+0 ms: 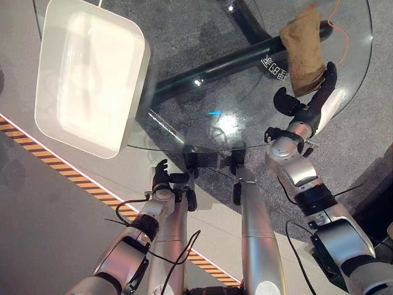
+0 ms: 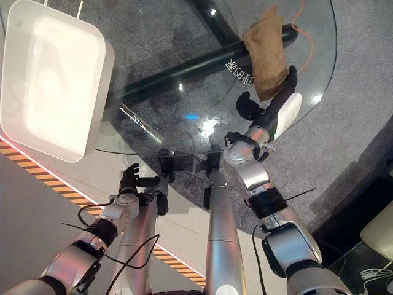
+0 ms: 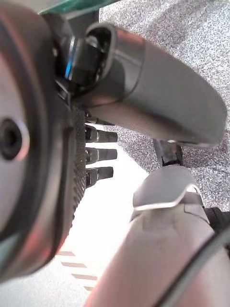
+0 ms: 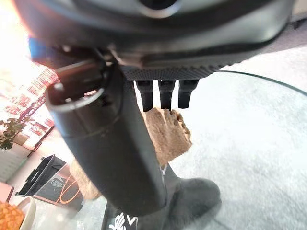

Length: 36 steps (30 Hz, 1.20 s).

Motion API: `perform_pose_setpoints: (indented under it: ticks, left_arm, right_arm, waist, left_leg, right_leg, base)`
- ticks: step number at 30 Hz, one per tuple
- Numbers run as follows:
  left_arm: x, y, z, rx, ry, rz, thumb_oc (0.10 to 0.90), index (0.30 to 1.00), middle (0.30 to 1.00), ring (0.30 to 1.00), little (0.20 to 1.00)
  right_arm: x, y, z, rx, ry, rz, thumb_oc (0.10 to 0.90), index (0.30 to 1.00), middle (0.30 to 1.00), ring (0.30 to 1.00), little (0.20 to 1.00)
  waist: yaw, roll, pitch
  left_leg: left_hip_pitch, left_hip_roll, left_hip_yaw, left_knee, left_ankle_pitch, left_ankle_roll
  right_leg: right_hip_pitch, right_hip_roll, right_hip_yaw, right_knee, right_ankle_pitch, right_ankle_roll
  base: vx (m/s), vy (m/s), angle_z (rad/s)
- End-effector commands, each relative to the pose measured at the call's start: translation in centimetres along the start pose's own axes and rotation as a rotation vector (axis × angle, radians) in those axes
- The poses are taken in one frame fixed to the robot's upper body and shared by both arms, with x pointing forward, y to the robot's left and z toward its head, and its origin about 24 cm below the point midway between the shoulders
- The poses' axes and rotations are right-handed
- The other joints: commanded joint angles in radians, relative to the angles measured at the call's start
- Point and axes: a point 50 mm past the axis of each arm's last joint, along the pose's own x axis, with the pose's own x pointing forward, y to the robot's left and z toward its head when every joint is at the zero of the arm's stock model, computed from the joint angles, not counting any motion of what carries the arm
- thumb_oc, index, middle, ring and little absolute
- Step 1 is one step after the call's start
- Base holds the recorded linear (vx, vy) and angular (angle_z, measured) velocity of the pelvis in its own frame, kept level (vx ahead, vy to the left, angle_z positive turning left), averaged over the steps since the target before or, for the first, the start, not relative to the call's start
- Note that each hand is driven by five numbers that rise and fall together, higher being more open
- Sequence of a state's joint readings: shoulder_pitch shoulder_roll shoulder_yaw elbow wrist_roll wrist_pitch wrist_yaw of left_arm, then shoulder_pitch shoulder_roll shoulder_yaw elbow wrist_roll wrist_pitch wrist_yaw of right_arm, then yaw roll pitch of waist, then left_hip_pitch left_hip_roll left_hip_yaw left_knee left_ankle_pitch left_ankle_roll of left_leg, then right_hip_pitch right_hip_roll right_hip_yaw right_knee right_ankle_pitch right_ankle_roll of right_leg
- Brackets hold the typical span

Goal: Wipe the table with a cloth and put it in the basket.

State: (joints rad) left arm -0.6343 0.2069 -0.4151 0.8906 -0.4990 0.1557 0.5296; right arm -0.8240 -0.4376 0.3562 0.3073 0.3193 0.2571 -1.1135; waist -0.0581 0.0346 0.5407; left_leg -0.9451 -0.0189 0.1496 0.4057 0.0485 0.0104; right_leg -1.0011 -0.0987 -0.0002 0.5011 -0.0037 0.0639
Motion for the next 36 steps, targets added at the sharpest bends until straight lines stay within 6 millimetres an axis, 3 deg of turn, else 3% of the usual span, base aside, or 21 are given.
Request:
perform_pose_setpoints:
  ticks: [1,9,16,24,34,36]
  left_arm:
    - [-0.1,0.5,-2.2,-0.023,0.087,0.018,0.8,0.9,0.9,0.9,0.9]
    - [0.1,0.6,-1.5,-0.035,0.082,0.02,0.8,0.9,0.9,0.9,0.9]
    - [0.4,0.7,-0.5,-0.047,0.069,0.01,0.8,0.9,0.9,0.9,0.9]
    - [0.9,1.2,0.4,-0.053,0.067,0.004,0.8,0.9,0.9,0.9,0.9]
    - [1.4,1.9,1.7,-0.063,0.056,0.002,0.8,0.9,0.9,0.9,0.9]
    - [1.5,2.0,1.9,-0.066,0.054,0.004,0.8,0.9,0.9,0.9,0.9]
  right_arm:
    - [1.8,-2.1,4.5,0.062,-0.173,-0.219,0.8,0.9,0.9,0.9,0.9]
    - [2.7,-2.4,4.8,0.029,-0.13,-0.252,0.8,0.9,0.9,0.9,0.9]
    - [3.5,-2.0,5.0,-0.036,-0.121,-0.18,0.8,0.9,0.9,0.9,0.9]
    - [4.9,-1.6,4.2,-0.265,-0.094,-0.15,0.8,0.9,0.9,0.9,0.9]
    - [6.1,-1.2,4.6,-0.287,-0.065,-0.107,0.8,0.9,0.9,0.9,0.9]
    - [6.3,-1.2,4.7,-0.289,-0.064,-0.105,0.375,0.535,0.535,0.535,0.475]
  waist:
    - [-0.003,0.03,-0.021]
    - [-0.002,0.025,-0.021]
    - [-0.001,0.026,-0.021]
    - [0.006,0.029,-0.021]
    - [0.012,0.022,-0.021]
    - [0.013,0.022,-0.021]
  left_leg:
    - [-0.031,-0.034,-0.037,0.085,-0.086,-0.015]
    - [-0.039,-0.034,-0.04,0.087,-0.088,-0.016]
    - [-0.05,-0.033,-0.038,0.093,-0.09,-0.018]
    - [-0.062,-0.032,-0.039,0.1,-0.09,-0.022]
    - [-0.074,-0.034,-0.041,0.1,-0.091,-0.025]
    - [-0.076,-0.035,-0.042,0.1,-0.092,-0.025]
  right_leg:
    - [-0.01,0.056,-0.048,-0.031,0.016,0.008]
    - [-0.019,0.06,-0.048,-0.026,0.014,0.009]
    - [-0.031,0.059,-0.05,-0.021,0.015,0.009]
    - [-0.043,0.057,-0.053,-0.012,0.013,0.01]
    - [-0.054,0.06,-0.057,-0.01,0.013,0.01]
    - [-0.056,0.06,-0.057,-0.01,0.012,0.01]
  base:
    - [0.0,0.0,0.0]
    - [0.0,0.0,0.0]
    - [0.0,0.0,0.01]
    - [0.0,0.002,0.01]
    - [0.0,0.0,0.0]
    - [0.0,0.0,0.0]
